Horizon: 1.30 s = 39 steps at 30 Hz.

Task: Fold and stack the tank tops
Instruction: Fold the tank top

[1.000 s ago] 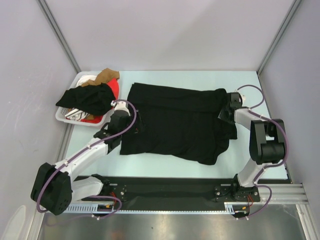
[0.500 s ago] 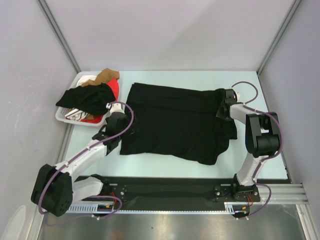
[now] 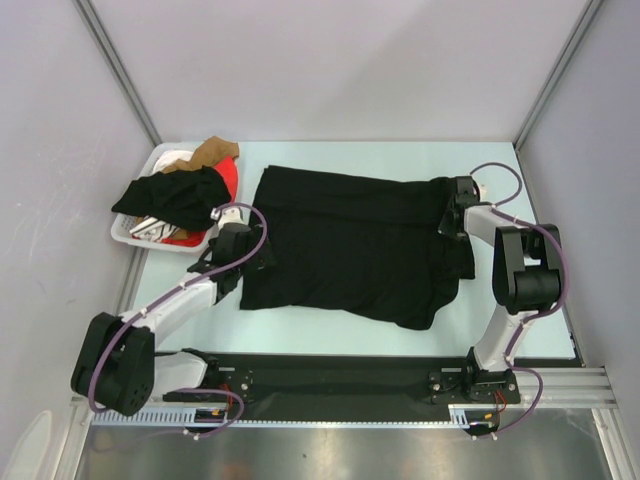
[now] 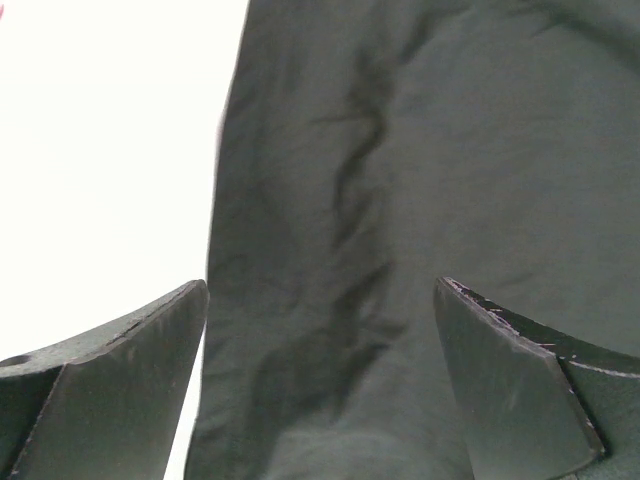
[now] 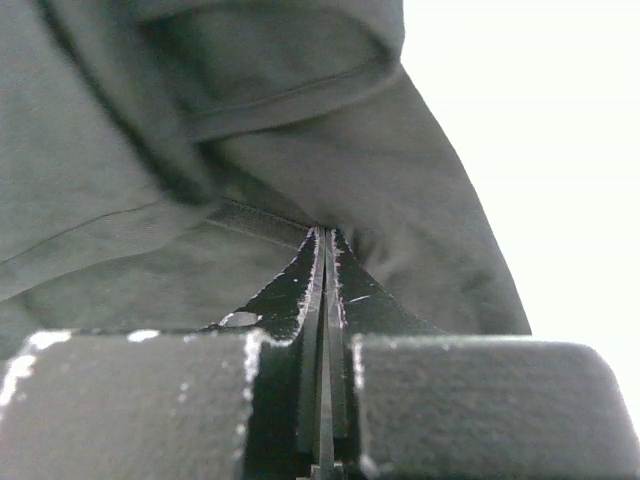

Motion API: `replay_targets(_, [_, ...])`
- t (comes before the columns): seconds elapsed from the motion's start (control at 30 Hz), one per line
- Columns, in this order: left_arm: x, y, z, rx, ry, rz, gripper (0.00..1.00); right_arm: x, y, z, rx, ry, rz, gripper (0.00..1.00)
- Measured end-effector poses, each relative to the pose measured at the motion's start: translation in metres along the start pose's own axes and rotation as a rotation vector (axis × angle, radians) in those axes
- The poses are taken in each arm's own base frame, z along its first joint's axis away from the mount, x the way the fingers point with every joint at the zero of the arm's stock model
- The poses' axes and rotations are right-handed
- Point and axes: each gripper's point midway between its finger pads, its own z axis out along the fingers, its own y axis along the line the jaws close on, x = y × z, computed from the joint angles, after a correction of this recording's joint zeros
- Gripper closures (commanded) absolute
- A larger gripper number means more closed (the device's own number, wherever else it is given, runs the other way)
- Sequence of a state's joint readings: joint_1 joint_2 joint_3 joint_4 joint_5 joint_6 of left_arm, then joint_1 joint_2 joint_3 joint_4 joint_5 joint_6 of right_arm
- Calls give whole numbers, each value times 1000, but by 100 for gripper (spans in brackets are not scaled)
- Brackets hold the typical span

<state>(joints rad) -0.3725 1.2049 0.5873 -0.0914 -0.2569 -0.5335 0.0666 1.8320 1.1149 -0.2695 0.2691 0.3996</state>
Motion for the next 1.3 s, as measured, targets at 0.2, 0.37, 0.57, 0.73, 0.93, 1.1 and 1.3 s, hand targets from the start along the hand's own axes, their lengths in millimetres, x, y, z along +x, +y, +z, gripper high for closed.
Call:
replay_targets(0.2, [23,20,20,-71,107,-14,0,-19,-25,-16,-3,-29,97,100])
replay_targets(0.37, [36,35,29,-101,177,-46,0,-43,-57,-30,-23,-75,234,100])
replay_targets(0.57, [34,35,31,-90,183,-64,0,-32,-136,-25,34,-66,513,100])
replay_targets(0.73, [34,35,31,-90,183,-65,0,-15,-168,-24,63,-45,663,49])
replay_targets(0.93, [32,34,29,-86,177,-65,0,-24,-123,-29,-53,-61,543,43])
replay_targets(1.1, [22,26,21,-54,135,-56,0,-40,-68,-33,-139,-69,367,32])
replay_targets(1.3, [25,-29,-1,55,80,86,0,-60,-54,-10,-101,-59,288,40])
